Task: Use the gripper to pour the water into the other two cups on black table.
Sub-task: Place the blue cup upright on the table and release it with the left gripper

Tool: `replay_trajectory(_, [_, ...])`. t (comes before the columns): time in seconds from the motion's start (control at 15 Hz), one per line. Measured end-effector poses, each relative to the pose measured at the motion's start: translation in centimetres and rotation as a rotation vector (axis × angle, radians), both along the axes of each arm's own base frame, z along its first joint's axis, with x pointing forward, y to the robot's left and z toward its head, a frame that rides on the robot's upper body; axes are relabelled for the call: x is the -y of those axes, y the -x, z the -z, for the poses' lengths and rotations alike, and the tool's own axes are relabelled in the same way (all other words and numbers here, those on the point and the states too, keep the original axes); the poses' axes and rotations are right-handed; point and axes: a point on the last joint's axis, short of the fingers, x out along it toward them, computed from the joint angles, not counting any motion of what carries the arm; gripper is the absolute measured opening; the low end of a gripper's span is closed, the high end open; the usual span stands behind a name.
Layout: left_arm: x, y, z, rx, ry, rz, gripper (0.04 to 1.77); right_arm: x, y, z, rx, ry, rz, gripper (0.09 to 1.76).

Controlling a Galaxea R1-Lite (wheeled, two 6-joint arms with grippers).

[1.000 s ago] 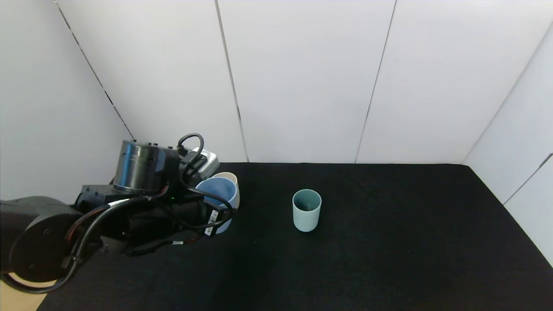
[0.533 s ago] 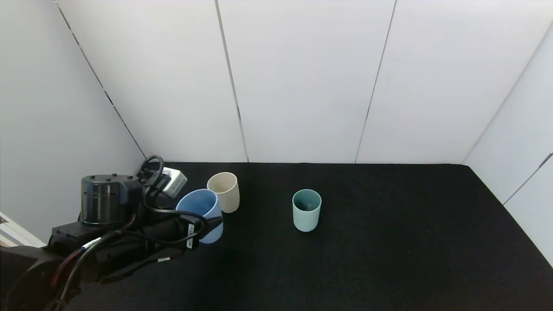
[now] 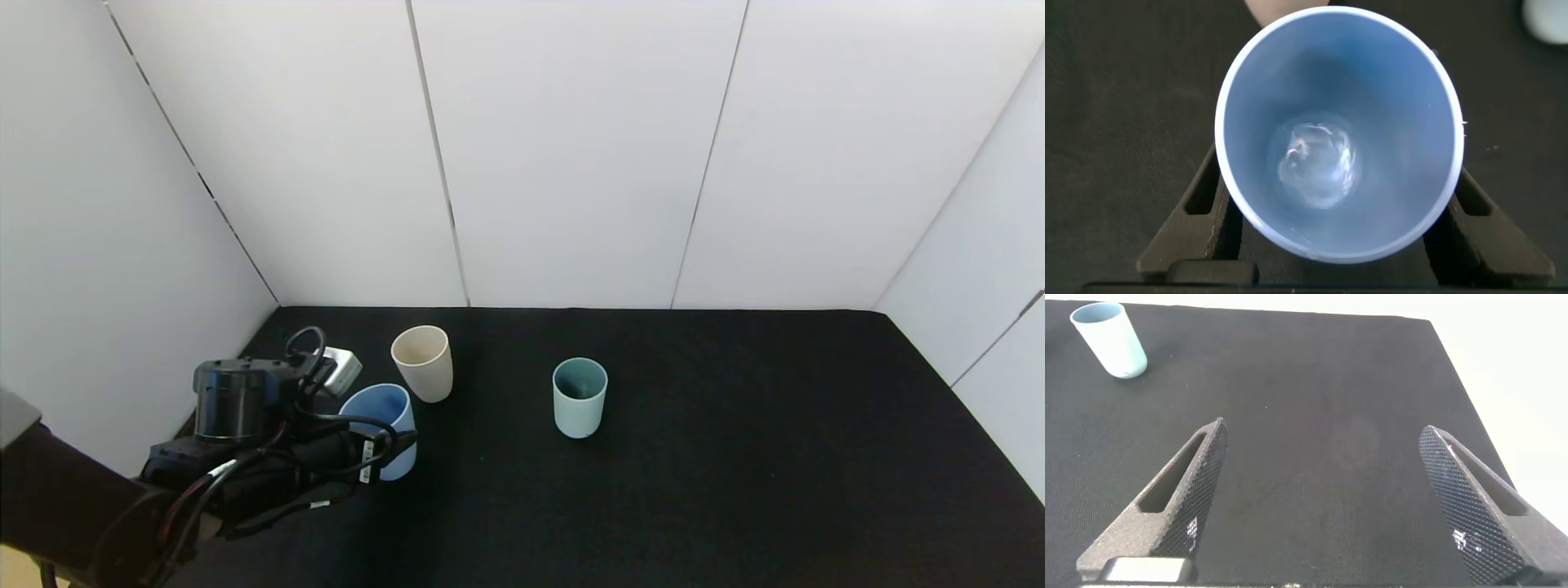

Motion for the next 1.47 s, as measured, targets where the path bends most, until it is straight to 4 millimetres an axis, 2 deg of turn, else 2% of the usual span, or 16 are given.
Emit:
replay_trajectory(0.27, [-0.1, -0.2, 1.2, -0.023, -0.006, -0.007, 1.22, 0.0, 0.0, 0.0, 0.0, 0.0, 0.0, 1.71])
replay_trajectory(0.67, [-0.2, -0.2, 1.6, -0.032, -0.006, -0.002, 1.24, 0.0, 0.0, 0.0, 0.0, 0.0, 0.0, 1.71])
replay_trajectory(0.8, [-0.2, -0.2, 1.6, -0.022, -0.004, -0.002, 1.38, 0.0, 0.0, 0.0, 0.0, 0.0, 0.0, 1.71])
replay_trajectory(0.93, [-0.2, -0.2, 1.6, -0.019, -0.005, -0.006, 1.45, 0.0, 0.0, 0.0, 0.0, 0.0, 0.0, 1.71])
replay_trajectory(1.27, [-0.2, -0.1, 1.4, -0.015, -0.005, -0.011, 1.58, 0.0, 0.0, 0.0, 0.0, 0.0, 0.0, 1.71])
replay_trajectory(1.47, [-0.5, 0.3, 0.6, 0.01, -0.001, -0.017, 1.62, 0.0, 0.0, 0.0, 0.0, 0.0, 0.0, 1.71])
